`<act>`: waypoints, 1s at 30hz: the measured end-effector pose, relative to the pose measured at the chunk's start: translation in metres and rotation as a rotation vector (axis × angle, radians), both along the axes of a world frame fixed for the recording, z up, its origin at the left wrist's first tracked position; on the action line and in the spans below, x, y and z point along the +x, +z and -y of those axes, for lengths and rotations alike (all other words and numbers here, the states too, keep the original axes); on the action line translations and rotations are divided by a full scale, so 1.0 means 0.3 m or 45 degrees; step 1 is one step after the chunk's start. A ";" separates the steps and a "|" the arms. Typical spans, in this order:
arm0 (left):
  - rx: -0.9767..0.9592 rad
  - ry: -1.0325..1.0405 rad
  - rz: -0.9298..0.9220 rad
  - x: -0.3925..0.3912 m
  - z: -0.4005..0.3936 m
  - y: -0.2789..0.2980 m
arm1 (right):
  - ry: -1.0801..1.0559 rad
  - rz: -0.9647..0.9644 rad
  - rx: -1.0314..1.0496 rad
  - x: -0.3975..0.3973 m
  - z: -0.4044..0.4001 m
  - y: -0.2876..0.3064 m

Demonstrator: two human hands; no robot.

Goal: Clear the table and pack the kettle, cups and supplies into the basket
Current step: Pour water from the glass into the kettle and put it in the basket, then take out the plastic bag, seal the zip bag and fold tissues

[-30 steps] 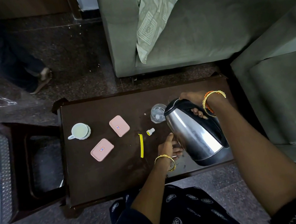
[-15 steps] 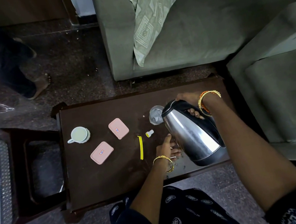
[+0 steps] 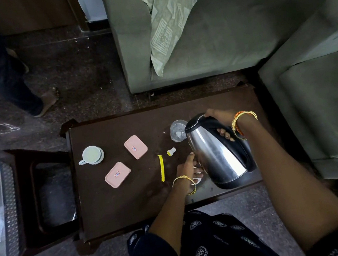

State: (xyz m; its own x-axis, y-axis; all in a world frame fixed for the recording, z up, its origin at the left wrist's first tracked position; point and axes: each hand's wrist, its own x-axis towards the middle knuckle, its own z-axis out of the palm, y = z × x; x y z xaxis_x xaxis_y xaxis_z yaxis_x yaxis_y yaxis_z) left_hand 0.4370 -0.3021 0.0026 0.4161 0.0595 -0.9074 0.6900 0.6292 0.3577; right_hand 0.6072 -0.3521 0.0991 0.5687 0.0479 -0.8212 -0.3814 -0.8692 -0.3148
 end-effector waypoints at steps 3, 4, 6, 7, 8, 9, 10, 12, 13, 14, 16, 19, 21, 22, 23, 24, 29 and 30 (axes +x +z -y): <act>0.074 -0.059 -0.015 -0.004 -0.018 -0.001 | -0.126 -0.001 -0.005 -0.052 0.054 0.003; 0.108 -0.069 -0.019 -0.007 -0.025 -0.004 | -0.161 0.022 0.023 -0.069 0.071 0.000; 0.178 -0.067 -0.020 -0.016 -0.044 -0.008 | -0.231 0.083 0.077 -0.099 0.100 -0.006; 0.222 -0.065 -0.020 -0.024 -0.051 -0.008 | -0.259 0.101 0.113 -0.119 0.115 -0.005; 0.270 -0.065 -0.020 -0.030 -0.058 -0.009 | -0.286 0.116 0.151 -0.141 0.128 -0.003; 0.322 -0.065 -0.023 -0.039 -0.065 -0.012 | -0.304 0.140 0.193 -0.165 0.139 -0.001; 0.383 -0.063 -0.028 -0.050 -0.070 -0.016 | -0.317 0.174 0.236 -0.189 0.150 0.002; 0.545 -0.040 -0.032 -0.071 -0.081 -0.026 | -0.337 0.228 0.320 -0.229 0.165 0.001; 0.642 -0.018 -0.028 -0.081 -0.084 -0.031 | -0.329 0.245 0.355 -0.248 0.169 0.003; 0.738 0.009 -0.025 -0.094 -0.088 -0.036 | -0.316 0.252 0.387 -0.268 0.169 0.006; 0.914 0.093 -0.034 -0.123 -0.097 -0.036 | -0.287 0.270 0.485 -0.299 0.164 0.003; 1.113 0.195 -0.071 -0.181 -0.117 -0.033 | -0.261 0.290 0.661 -0.359 0.139 -0.009; 1.203 0.265 -0.072 -0.229 -0.130 -0.024 | -0.270 0.287 0.762 -0.403 0.111 -0.022; 1.243 0.309 -0.084 -0.261 -0.138 -0.020 | -0.267 0.282 0.817 -0.427 0.095 -0.028; 1.282 0.356 -0.105 -0.296 -0.146 -0.017 | -0.242 0.277 0.860 -0.455 0.077 -0.031; 1.314 0.412 -0.126 -0.337 -0.159 -0.016 | -0.213 0.273 0.906 -0.481 0.055 -0.034; 1.463 0.625 -0.249 -0.568 -0.277 -0.011 | 0.020 0.214 1.108 -0.605 -0.073 -0.023; 1.468 0.698 -0.298 -0.624 -0.315 -0.012 | 0.056 0.189 1.130 -0.637 -0.113 -0.018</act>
State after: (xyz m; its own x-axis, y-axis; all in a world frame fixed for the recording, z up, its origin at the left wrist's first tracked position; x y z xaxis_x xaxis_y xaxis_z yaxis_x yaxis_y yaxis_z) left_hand 0.2497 -0.2075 -0.0010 -0.0716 0.9612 -0.2663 0.5613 0.2595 0.7858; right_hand 0.4162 -0.3182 0.0936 0.6486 0.6535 -0.3902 -0.2558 -0.2957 -0.9204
